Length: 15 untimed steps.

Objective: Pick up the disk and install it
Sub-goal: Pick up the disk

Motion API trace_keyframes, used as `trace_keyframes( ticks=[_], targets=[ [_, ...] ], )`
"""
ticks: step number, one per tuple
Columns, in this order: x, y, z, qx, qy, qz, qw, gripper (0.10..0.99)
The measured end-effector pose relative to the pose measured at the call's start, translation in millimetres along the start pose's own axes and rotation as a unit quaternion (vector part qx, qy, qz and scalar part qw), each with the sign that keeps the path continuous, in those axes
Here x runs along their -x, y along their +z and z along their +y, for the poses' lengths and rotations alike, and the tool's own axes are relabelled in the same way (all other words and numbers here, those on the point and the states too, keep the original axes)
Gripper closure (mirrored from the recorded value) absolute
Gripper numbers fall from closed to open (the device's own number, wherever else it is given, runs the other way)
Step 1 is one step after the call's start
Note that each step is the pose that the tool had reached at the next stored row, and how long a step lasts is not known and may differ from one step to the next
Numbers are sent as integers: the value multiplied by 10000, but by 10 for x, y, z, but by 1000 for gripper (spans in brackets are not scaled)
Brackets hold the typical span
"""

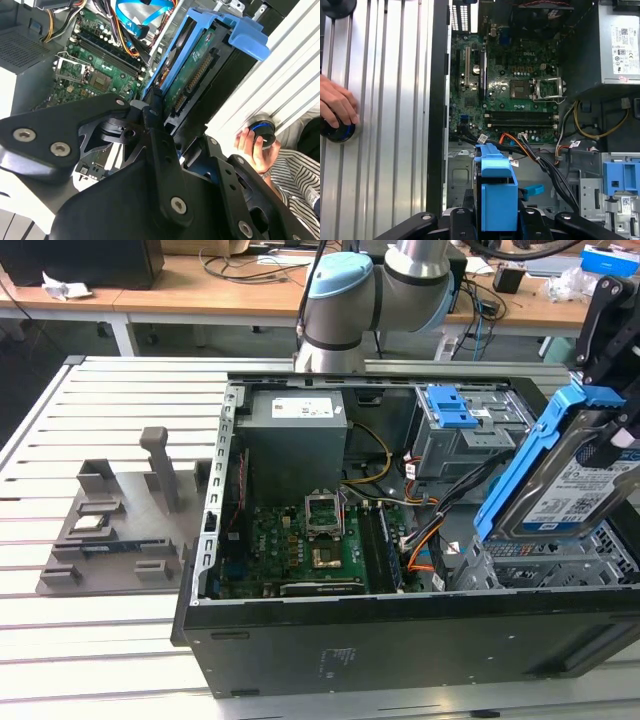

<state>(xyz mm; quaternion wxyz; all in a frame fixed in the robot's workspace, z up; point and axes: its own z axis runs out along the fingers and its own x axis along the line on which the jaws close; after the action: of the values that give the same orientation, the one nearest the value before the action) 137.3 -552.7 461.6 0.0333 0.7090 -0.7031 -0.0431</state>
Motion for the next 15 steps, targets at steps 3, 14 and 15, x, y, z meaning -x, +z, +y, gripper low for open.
trace_keyframes(
  ticks=[3,14,15],
  targets=[
    [-1,26,-3,0,0,0,10000,722],
    [-1,57,-8,0,0,0,10000,722],
    [-1,58,-8,0,0,0,10000,722]
  ],
)
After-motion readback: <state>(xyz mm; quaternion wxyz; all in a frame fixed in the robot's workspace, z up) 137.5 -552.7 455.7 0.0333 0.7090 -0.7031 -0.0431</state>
